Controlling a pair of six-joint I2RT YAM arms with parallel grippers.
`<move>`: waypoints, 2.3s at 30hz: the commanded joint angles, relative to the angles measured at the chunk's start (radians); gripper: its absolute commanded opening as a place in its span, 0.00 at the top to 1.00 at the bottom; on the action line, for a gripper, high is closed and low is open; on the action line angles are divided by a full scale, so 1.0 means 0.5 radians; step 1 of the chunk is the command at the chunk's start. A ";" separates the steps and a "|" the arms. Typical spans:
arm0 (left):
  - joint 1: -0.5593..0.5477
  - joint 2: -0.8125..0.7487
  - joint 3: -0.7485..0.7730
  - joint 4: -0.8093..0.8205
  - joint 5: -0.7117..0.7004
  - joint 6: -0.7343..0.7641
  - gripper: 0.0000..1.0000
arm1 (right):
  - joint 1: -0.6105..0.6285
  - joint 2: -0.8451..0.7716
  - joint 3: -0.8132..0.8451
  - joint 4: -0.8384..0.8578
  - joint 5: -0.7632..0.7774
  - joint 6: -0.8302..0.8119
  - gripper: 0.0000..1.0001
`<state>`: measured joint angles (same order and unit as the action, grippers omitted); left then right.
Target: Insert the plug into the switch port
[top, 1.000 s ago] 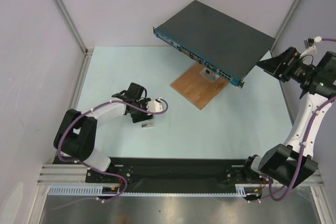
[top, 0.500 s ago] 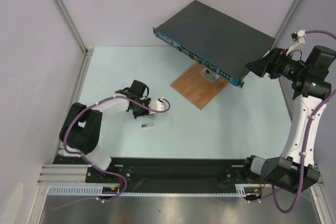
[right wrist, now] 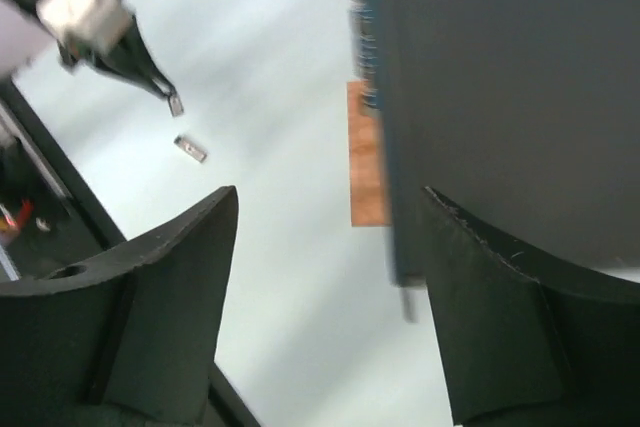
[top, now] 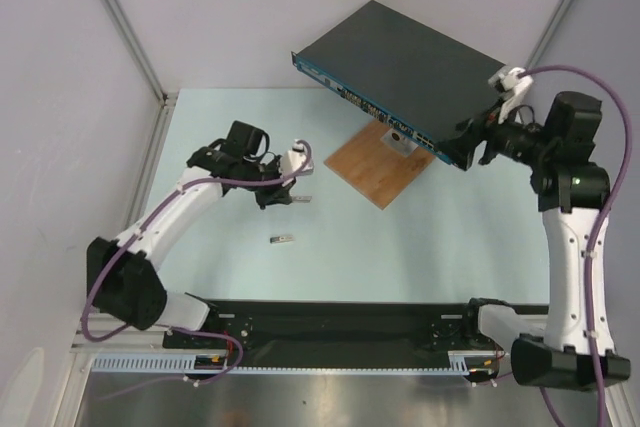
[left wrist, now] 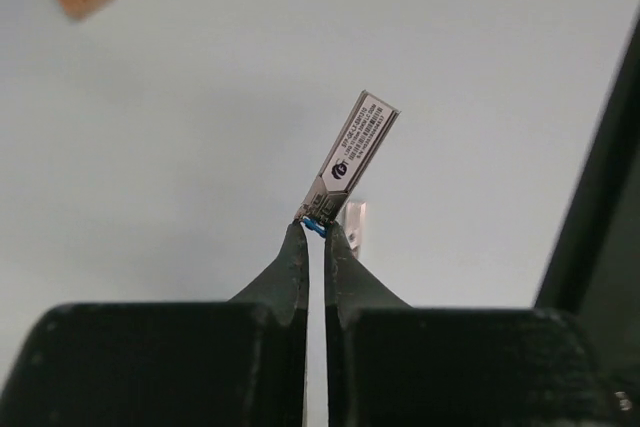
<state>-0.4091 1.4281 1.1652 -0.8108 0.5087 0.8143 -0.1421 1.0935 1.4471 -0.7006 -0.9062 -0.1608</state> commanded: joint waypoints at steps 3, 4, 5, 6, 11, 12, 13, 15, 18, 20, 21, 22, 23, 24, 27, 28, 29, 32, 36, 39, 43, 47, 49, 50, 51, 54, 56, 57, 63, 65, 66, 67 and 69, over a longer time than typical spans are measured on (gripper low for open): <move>-0.004 -0.328 0.173 -0.161 0.581 -0.631 1.00 | 0.684 -0.300 -0.053 -0.105 0.367 -0.696 0.28; -0.004 -0.349 0.176 -0.167 0.596 -0.726 1.00 | 0.789 -0.321 -0.069 -0.120 0.410 -0.755 0.30; -0.004 -0.398 0.173 -0.164 0.618 -0.763 1.00 | 0.918 -0.346 -0.087 -0.163 0.501 -0.871 0.30; -0.004 -0.420 0.167 -0.164 0.651 -0.842 1.00 | 1.144 -0.352 -0.099 -0.182 0.554 -0.923 0.30; -0.032 -0.512 0.115 -0.182 0.707 -0.969 1.00 | 1.627 -0.242 -0.139 -0.259 0.812 -1.203 0.33; -0.035 -0.533 0.097 -0.161 0.686 -1.002 1.00 | 1.698 -0.166 -0.136 -0.249 0.852 -1.249 0.33; -0.035 -0.543 0.036 -0.130 0.597 -1.012 1.00 | 1.793 -0.126 -0.136 -0.243 0.928 -1.270 0.33; -0.035 -0.564 -0.023 -0.136 0.523 -0.863 0.97 | 1.876 -0.031 -0.127 -0.234 0.990 -1.289 0.33; -0.035 -0.592 -0.112 -0.276 0.471 -0.313 0.64 | 1.889 0.010 -0.136 -0.194 0.996 -1.219 0.29; -0.047 -0.623 -0.234 -0.238 0.312 -0.068 0.40 | 1.822 -0.012 -0.197 -0.105 1.009 -1.087 0.24; -0.053 -0.629 -0.284 -0.228 0.272 0.158 0.37 | 1.776 -0.030 -0.216 -0.081 0.987 -1.032 0.22; -0.093 -0.614 -0.366 -0.237 0.247 0.285 0.33 | 1.730 -0.061 -0.237 -0.050 0.920 -0.922 0.20; -0.132 -0.595 -0.406 -0.219 0.152 0.386 0.32 | 1.644 -0.079 -0.250 -0.032 0.898 -0.869 0.20; -0.184 -0.577 -0.446 -0.195 0.106 0.533 0.32 | 1.601 -0.094 -0.256 -0.022 0.880 -0.808 0.20; -0.405 -0.485 -0.639 0.029 -0.029 0.721 0.33 | 1.435 -0.153 -0.293 0.020 0.757 -0.633 0.19; -0.494 -0.445 -0.673 0.148 -0.051 0.761 0.34 | 1.395 -0.174 -0.293 0.027 0.733 -0.602 0.19; -0.528 -0.372 -0.698 0.210 -0.075 0.840 0.34 | 1.361 -0.180 -0.299 0.027 0.720 -0.547 0.19; -0.630 -0.157 -0.717 0.345 -0.082 0.939 0.35 | 1.275 -0.202 -0.290 0.008 0.674 -0.467 0.19; -0.716 0.039 -0.680 0.425 -0.072 0.982 0.38 | 1.220 -0.230 -0.286 -0.035 0.665 -0.412 0.21; -0.771 0.123 -0.689 0.483 -0.066 1.001 0.40 | 1.189 -0.245 -0.293 -0.062 0.668 -0.399 0.22; -0.829 0.175 -0.704 0.502 -0.063 1.028 0.44 | 1.153 -0.257 -0.302 -0.065 0.665 -0.381 0.24; -0.854 0.255 -0.708 0.483 -0.082 1.087 0.55 | 1.128 -0.248 -0.311 -0.050 0.634 -0.360 0.28; -0.866 0.310 -0.677 0.438 -0.106 1.096 0.58 | 1.119 -0.245 -0.311 -0.050 0.625 -0.347 0.32; -0.866 0.322 -0.665 0.416 -0.109 1.105 0.60 | 1.113 -0.245 -0.314 -0.050 0.625 -0.341 0.33; -0.866 0.337 -0.634 0.398 -0.100 1.111 0.61 | 1.103 -0.245 -0.317 -0.047 0.619 -0.332 0.33; -0.878 0.387 -0.576 0.306 -0.109 1.105 0.68 | 1.067 -0.245 -0.326 -0.038 0.585 -0.283 0.34; -0.878 0.390 -0.548 0.253 -0.115 1.065 0.77 | 1.045 -0.239 -0.320 -0.035 0.564 -0.237 0.35; -0.875 0.378 -0.533 0.235 -0.131 1.047 0.80 | 1.018 -0.242 -0.317 -0.022 0.542 -0.219 0.36; -0.802 0.026 -0.475 0.140 -0.052 0.719 1.00 | 0.892 -0.187 -0.274 0.054 0.398 0.017 0.38; -0.759 -0.106 -0.410 0.121 0.013 0.460 1.00 | 0.834 -0.159 -0.250 0.088 0.325 0.112 0.38; -0.731 -0.229 -0.343 0.140 0.029 0.354 1.00 | 0.815 -0.129 -0.216 0.131 0.294 0.225 0.38; -0.725 -0.303 -0.309 0.158 0.020 0.141 1.00 | 0.791 -0.107 -0.207 0.158 0.266 0.278 0.37; -0.725 -0.404 -0.217 0.259 -0.026 -0.106 1.00 | 0.781 -0.055 -0.182 0.256 0.187 0.461 0.32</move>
<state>-0.7826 1.3350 0.9554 -0.7399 0.4522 1.0164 0.2626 1.0401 1.3022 -0.6804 -0.7261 -0.0967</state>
